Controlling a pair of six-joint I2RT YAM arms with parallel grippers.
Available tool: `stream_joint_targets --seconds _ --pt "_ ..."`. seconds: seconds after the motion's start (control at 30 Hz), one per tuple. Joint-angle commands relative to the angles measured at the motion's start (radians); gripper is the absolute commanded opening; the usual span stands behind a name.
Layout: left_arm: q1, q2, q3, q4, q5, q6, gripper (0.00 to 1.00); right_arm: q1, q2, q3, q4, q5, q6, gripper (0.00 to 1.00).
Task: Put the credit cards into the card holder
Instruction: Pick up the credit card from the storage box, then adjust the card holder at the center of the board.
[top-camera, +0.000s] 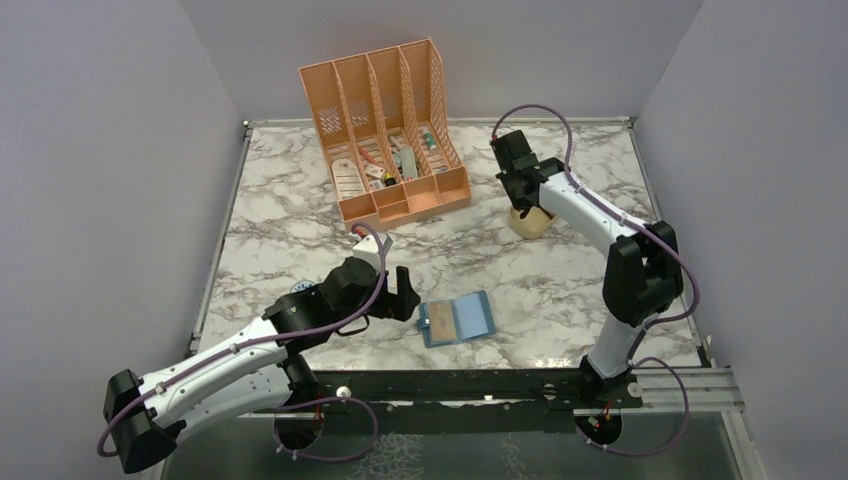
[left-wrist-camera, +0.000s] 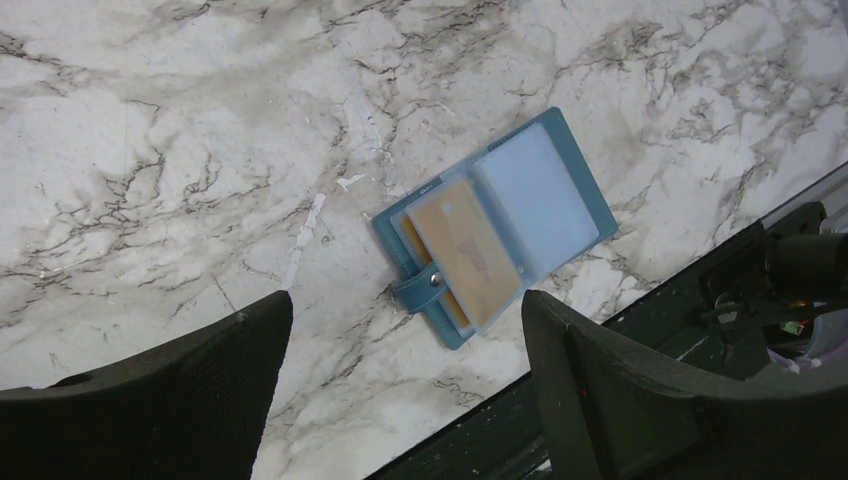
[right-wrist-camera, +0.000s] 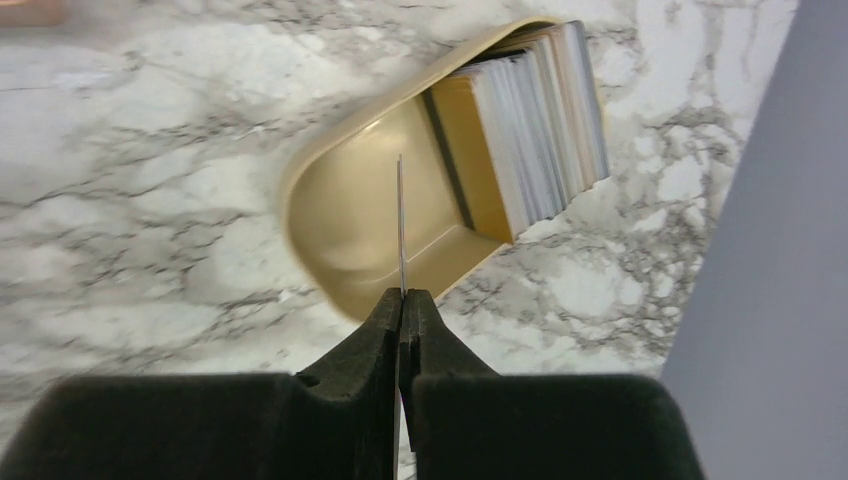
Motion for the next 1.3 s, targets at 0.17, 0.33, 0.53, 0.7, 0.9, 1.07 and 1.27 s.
stream_joint_targets --seconds 0.17,0.33,0.53,0.7,0.9,1.07,1.27 --pt "0.003 0.092 -0.017 0.077 0.129 -0.057 0.75 0.037 -0.249 -0.086 -0.039 -0.398 0.232 0.01" --pt "0.003 0.164 -0.034 0.108 0.148 -0.069 0.71 0.039 -0.428 -0.269 0.095 -0.694 0.351 0.01" --pt "0.003 0.280 -0.042 0.100 0.180 -0.112 0.67 0.041 -0.583 -0.504 0.251 -0.923 0.523 0.01" --pt "0.002 0.359 -0.065 0.107 0.191 -0.145 0.63 0.049 -0.637 -0.657 0.393 -1.065 0.628 0.01" --pt "0.002 0.442 -0.080 0.169 0.210 -0.138 0.63 0.067 -0.625 -0.766 0.469 -1.109 0.667 0.01" --pt "0.003 0.497 -0.096 0.242 0.223 -0.142 0.64 0.077 -0.621 -0.811 0.504 -1.114 0.672 0.01" --pt "0.003 0.541 -0.084 0.217 0.161 -0.148 0.65 0.090 -0.598 -0.848 0.533 -1.109 0.673 0.01"
